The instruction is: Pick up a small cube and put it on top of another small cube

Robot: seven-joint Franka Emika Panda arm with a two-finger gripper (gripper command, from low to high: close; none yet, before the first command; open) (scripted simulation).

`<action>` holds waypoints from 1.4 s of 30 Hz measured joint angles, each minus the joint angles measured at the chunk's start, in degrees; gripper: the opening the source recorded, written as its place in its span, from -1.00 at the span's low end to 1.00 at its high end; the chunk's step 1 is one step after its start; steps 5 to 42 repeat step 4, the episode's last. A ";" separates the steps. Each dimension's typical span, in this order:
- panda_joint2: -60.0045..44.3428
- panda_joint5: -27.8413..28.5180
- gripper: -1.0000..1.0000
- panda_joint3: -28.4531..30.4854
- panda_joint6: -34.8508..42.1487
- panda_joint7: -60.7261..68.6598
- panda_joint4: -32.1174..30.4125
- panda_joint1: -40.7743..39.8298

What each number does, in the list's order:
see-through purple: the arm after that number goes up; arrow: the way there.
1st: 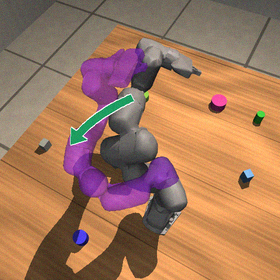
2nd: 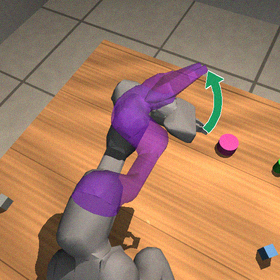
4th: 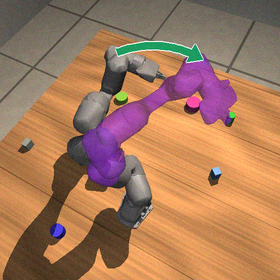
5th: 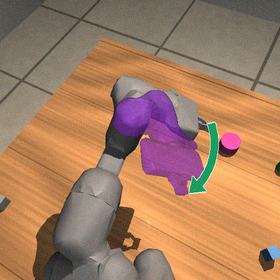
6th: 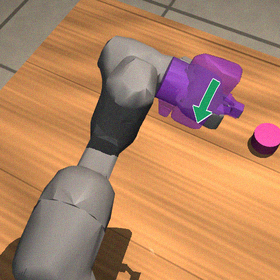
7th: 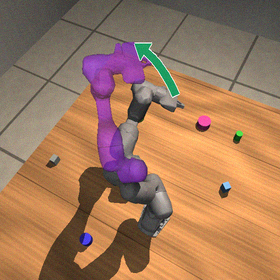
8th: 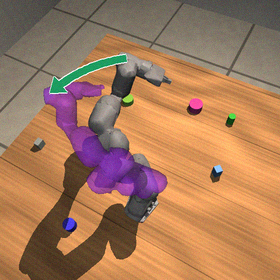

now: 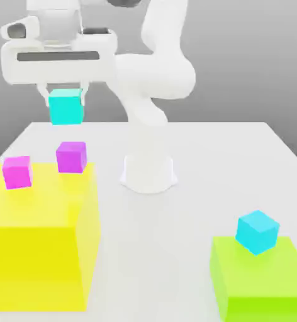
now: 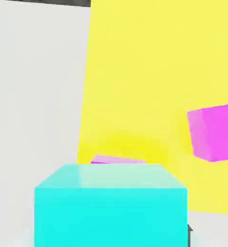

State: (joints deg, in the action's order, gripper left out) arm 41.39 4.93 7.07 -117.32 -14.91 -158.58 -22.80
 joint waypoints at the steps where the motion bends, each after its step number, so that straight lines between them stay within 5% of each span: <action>1: -0.72 0.11 1.00 0.10 -2.28 0.03 -1.60 -0.16; 42: -0.72 0.10 1.00 0.10 -2.28 0.03 -1.60 -0.16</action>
